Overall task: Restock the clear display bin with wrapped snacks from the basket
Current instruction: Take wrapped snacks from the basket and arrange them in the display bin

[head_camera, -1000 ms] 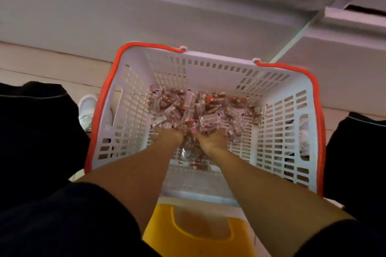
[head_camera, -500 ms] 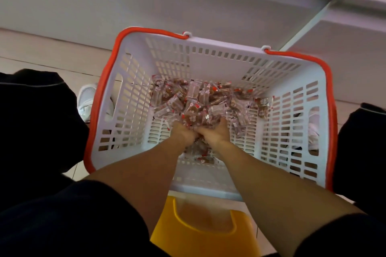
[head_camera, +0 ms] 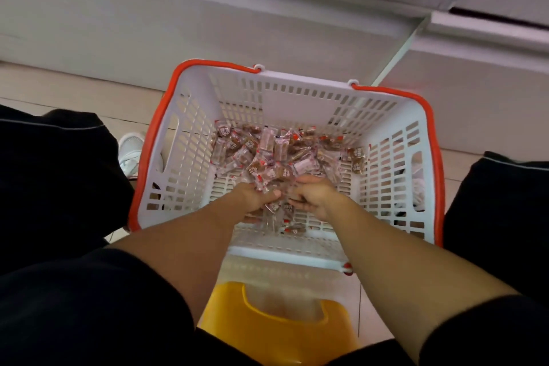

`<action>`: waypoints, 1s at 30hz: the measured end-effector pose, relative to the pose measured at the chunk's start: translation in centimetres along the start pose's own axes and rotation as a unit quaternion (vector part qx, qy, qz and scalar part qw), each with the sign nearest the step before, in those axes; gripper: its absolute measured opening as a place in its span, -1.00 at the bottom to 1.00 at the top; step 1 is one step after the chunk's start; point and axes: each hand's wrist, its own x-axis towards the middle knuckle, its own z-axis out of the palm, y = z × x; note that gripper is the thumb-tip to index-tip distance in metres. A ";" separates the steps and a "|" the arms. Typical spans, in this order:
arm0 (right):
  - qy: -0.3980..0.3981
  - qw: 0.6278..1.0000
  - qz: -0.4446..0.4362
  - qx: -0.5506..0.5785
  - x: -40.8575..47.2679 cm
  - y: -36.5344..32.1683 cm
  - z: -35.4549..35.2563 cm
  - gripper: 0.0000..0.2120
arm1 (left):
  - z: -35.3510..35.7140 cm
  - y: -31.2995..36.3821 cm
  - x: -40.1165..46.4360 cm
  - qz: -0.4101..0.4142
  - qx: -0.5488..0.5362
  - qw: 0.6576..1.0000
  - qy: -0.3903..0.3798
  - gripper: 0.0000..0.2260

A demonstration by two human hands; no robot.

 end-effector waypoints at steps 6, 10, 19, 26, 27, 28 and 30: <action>-0.040 0.999 0.000 0.037 -1.5 -0.3 -0.3 -0.70 | 0.2 0.2 -1.8 0.025 0.043 0.994 -0.097 -0.38; -0.051 0.995 -0.015 0.089 -2.3 -1.0 -1.0 -0.81 | -0.5 0.7 -2.5 0.088 0.163 0.978 -0.094 -0.28; -0.026 0.995 -0.031 0.096 -4.5 -2.3 -1.4 -0.49 | -1.8 2.1 -4.3 0.106 0.272 0.949 -0.118 -0.58; -0.092 0.959 -0.042 0.266 -6.4 -5.0 -1.5 -0.37 | -3.7 4.5 -5.1 0.092 0.011 0.994 -0.057 -0.51; -0.097 0.949 -0.047 0.295 -6.6 -5.3 -1.3 -0.35 | -3.7 4.8 -5.3 0.102 0.002 0.993 -0.060 -0.50; -0.101 0.940 -0.050 0.324 -6.8 -5.5 -1.2 -0.35 | -3.6 5.0 -5.6 0.111 -0.003 0.992 -0.062 -0.49; -0.104 0.920 -0.055 0.373 -7.2 -5.8 -1.0 -0.39 | -3.4 5.3 -6.0 0.124 -0.024 0.990 -0.060 -0.45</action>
